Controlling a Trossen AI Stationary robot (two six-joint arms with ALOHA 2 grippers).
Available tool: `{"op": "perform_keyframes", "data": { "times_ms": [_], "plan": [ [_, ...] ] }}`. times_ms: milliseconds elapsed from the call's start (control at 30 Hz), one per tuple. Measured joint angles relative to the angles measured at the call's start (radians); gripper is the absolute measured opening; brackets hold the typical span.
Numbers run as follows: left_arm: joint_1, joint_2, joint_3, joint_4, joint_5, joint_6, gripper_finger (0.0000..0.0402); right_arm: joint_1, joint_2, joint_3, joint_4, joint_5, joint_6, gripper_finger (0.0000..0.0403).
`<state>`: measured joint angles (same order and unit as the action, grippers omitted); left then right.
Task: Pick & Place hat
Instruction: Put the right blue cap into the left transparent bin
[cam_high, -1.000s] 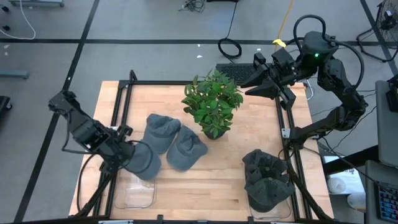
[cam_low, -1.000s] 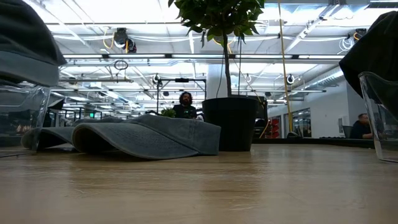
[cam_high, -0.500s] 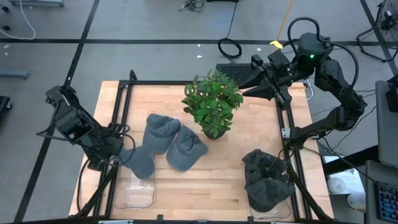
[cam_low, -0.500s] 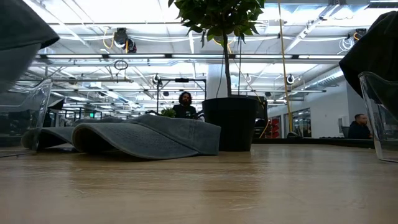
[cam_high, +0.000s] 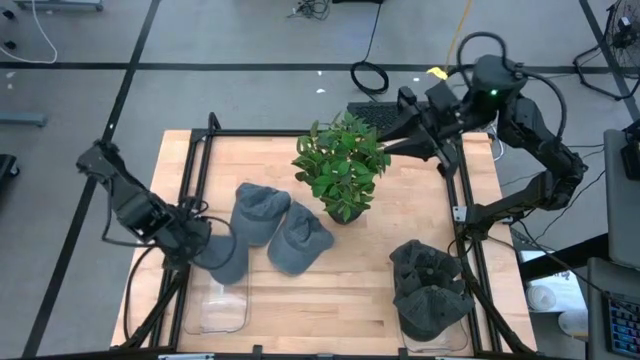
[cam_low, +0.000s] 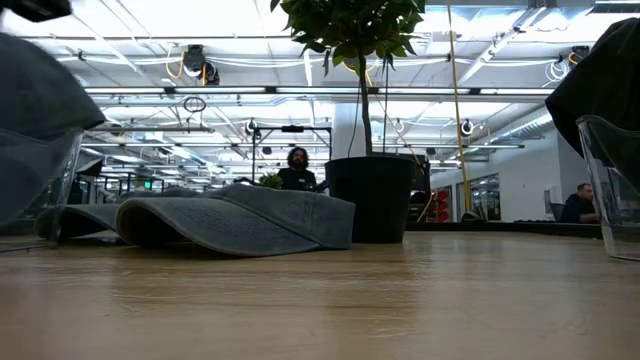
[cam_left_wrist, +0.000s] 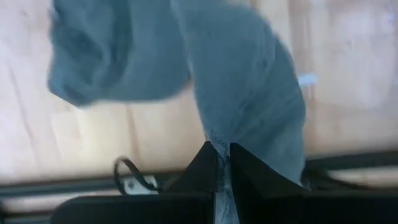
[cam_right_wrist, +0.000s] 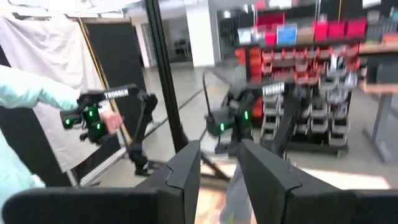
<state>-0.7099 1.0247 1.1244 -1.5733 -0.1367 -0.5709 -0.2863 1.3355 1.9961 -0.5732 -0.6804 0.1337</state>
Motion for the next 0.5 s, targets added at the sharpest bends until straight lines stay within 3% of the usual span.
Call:
{"op": "perform_keyframes", "data": {
  "times_ms": [100,367,500],
  "plan": [
    [0.043,0.003,0.007,0.008,-0.053,0.047,0.0022,0.000,-0.007,0.000,0.066,-0.001,0.000,0.0102],
    [0.102,0.056,0.007,0.040,-0.038,0.163,0.0022,0.000,-0.017,0.000,0.082,-0.001,0.011,0.0102],
    [0.125,0.061,0.007,0.044,-0.008,0.089,0.0041,0.000,-0.020,0.000,0.083,-0.002,0.028,0.0102]
  ]
}}
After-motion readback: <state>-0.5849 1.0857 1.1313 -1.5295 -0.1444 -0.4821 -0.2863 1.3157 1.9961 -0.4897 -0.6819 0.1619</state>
